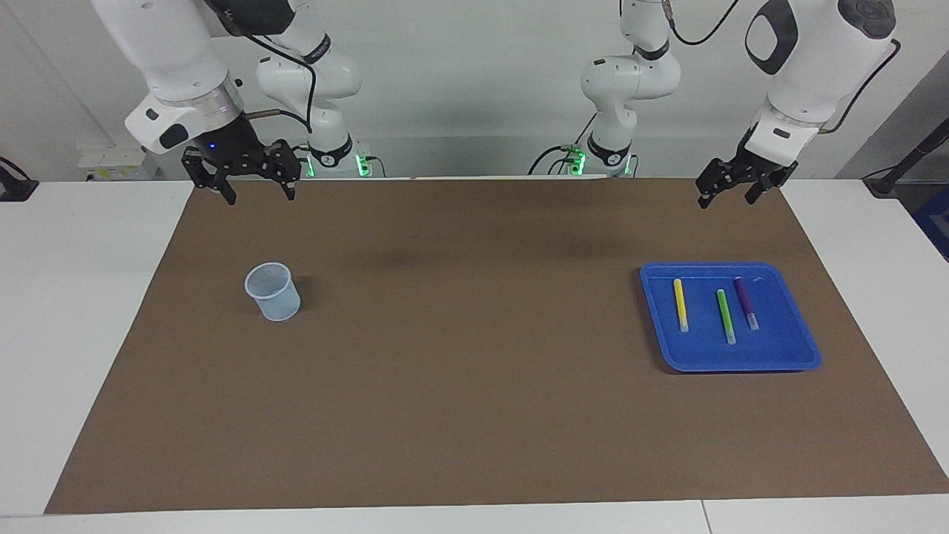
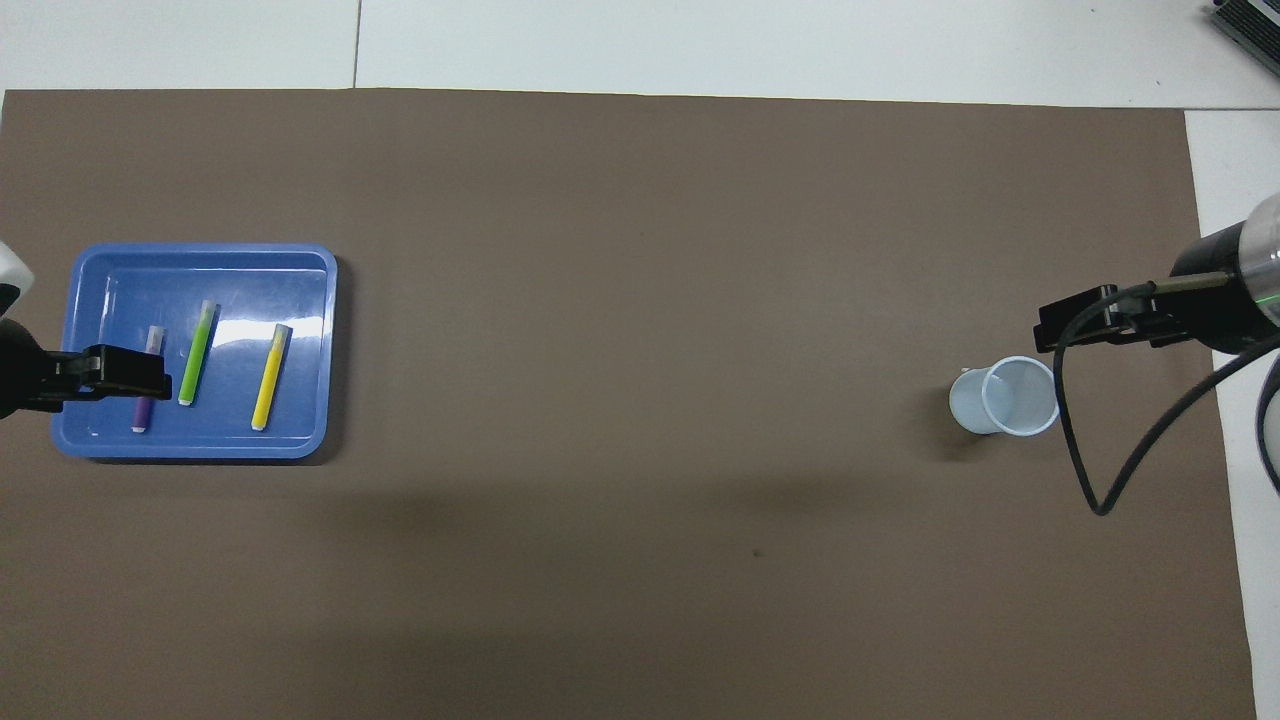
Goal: Transfer and insert pens with both arms
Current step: 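Reach the left gripper over the tray and grasp the yellow pen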
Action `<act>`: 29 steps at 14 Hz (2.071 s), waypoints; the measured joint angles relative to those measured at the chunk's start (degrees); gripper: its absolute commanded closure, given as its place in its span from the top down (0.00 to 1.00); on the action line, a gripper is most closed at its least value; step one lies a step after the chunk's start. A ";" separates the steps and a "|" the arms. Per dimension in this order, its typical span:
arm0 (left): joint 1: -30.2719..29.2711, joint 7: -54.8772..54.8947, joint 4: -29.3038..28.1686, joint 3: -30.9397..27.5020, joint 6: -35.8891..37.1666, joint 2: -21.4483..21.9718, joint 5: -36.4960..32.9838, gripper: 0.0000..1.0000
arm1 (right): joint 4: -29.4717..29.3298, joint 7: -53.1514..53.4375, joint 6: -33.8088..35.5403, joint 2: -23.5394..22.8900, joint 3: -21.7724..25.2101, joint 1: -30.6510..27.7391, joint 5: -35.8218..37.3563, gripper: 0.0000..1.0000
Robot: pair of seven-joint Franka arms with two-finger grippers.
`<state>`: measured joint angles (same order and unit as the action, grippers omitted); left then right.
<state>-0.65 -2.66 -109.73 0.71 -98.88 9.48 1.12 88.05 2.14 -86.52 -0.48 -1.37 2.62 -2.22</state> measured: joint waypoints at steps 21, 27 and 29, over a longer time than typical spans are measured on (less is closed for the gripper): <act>-0.88 0.75 -12.79 -0.03 -25.31 -10.80 0.00 1.00 | 0.00 0.00 0.00 0.00 0.00 0.00 0.00 1.00; -1.43 1.33 -13.34 0.00 -32.46 -16.37 0.00 1.00 | 0.00 0.00 0.00 0.00 0.00 0.00 0.00 1.00; -1.41 1.38 -13.37 0.05 -35.19 -18.69 0.00 1.00 | 0.00 0.00 0.00 0.00 0.00 0.00 0.00 1.00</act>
<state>-2.06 -1.28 -123.10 0.77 -134.07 -9.22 1.12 88.06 2.14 -86.52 -0.48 -1.37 2.62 -2.22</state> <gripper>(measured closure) 0.000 0.000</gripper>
